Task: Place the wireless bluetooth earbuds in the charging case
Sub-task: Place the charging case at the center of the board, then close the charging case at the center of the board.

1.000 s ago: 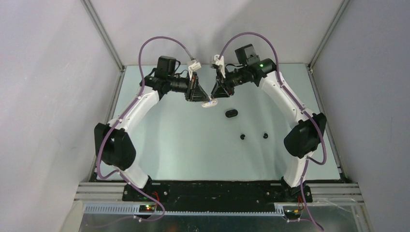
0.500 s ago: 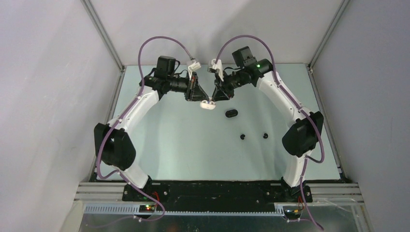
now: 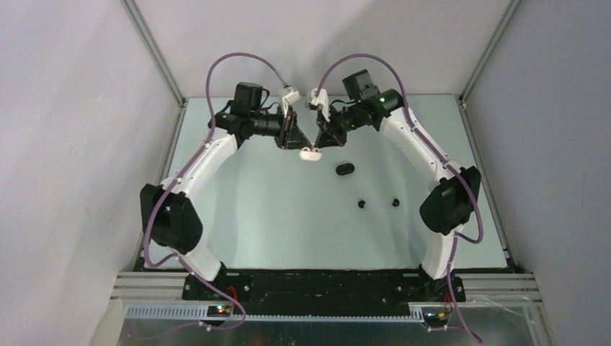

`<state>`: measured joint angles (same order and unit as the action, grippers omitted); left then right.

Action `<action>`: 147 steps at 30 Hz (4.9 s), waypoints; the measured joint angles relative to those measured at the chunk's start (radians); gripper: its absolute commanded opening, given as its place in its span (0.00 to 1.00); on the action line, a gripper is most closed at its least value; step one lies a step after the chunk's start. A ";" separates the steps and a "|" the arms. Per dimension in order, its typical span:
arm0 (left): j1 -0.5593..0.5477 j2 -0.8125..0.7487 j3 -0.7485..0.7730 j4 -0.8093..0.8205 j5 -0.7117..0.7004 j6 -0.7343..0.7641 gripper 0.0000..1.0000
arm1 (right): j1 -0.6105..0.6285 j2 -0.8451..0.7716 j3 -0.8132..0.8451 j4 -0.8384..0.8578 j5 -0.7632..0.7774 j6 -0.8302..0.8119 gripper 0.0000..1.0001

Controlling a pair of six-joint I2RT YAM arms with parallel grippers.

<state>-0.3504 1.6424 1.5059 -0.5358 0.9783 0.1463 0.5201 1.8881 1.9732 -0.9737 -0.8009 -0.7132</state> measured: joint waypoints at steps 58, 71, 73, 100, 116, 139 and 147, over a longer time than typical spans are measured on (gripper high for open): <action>0.100 -0.083 -0.146 0.174 0.003 -0.418 0.66 | 0.224 -0.308 -0.511 0.697 0.595 -0.208 0.00; 0.204 -0.101 -0.145 0.184 0.057 -0.425 0.98 | 0.229 -0.308 -0.517 0.703 0.603 -0.209 0.00; 0.222 -0.118 -0.153 0.188 0.051 -0.426 0.96 | 0.229 -0.308 -0.517 0.703 0.603 -0.210 0.00; 0.284 -0.235 -0.319 0.186 -0.303 -0.408 0.94 | 0.154 0.118 -0.437 0.259 0.416 -0.043 0.04; 0.285 -0.236 -0.336 0.187 -0.294 -0.408 0.94 | 0.038 0.167 -0.211 0.131 0.349 -0.013 0.48; 0.360 -0.300 -0.409 0.175 -0.293 -0.381 0.94 | 0.148 0.247 -0.284 0.070 0.262 -0.460 0.92; 0.386 -0.323 -0.415 0.174 -0.292 -0.381 0.94 | 0.150 0.254 -0.284 0.138 0.301 -0.469 0.80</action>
<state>0.0360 1.3190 1.0912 -0.3614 0.6861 -0.2352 0.6704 2.1426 1.6890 -0.8356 -0.4999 -1.1824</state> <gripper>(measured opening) 0.939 0.832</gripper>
